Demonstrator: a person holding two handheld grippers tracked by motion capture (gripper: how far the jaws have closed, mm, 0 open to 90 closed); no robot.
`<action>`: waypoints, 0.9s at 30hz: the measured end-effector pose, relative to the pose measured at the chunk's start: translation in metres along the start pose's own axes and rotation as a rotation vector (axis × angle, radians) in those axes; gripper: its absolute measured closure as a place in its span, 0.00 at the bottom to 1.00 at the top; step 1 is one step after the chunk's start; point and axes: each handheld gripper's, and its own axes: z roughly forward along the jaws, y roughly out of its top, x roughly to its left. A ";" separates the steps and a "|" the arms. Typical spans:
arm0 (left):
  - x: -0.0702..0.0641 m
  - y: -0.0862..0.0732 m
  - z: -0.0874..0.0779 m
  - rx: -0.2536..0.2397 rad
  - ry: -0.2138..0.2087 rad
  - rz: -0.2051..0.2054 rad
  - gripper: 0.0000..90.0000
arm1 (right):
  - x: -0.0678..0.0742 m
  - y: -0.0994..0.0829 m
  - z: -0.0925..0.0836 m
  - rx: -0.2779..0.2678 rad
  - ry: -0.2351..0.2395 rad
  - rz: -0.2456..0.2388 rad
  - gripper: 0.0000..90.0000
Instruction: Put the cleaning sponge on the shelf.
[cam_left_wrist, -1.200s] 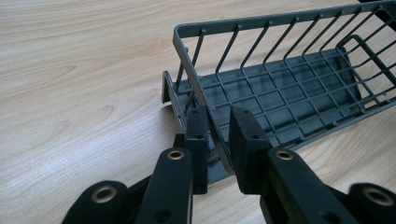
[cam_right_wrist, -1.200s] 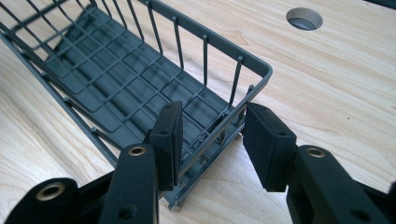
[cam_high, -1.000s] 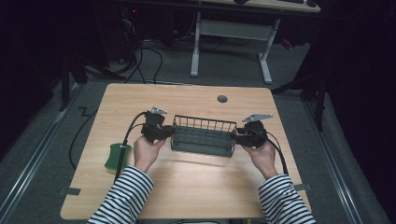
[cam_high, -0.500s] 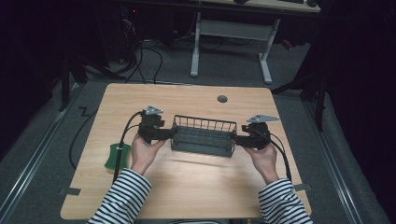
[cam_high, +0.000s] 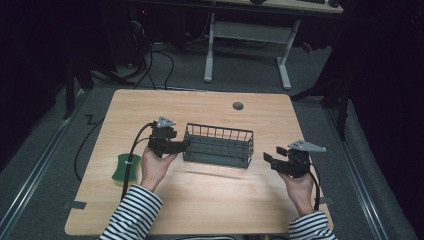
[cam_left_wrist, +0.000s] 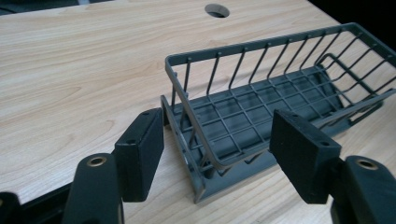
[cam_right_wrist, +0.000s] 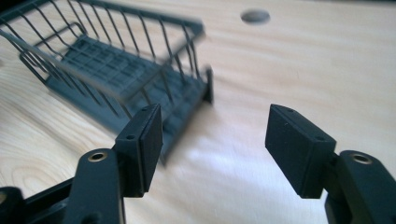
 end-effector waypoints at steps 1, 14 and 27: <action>0.000 0.000 -0.001 -0.001 0.002 0.003 0.40 | -0.002 -0.008 0.000 0.010 -0.014 0.003 0.40; 0.007 -0.011 -0.033 -0.037 0.055 0.011 0.39 | -0.018 -0.073 0.013 0.131 -0.124 -0.034 0.39; 0.034 -0.038 -0.078 0.000 0.157 -0.037 0.39 | -0.016 -0.073 0.014 0.140 -0.144 -0.063 0.35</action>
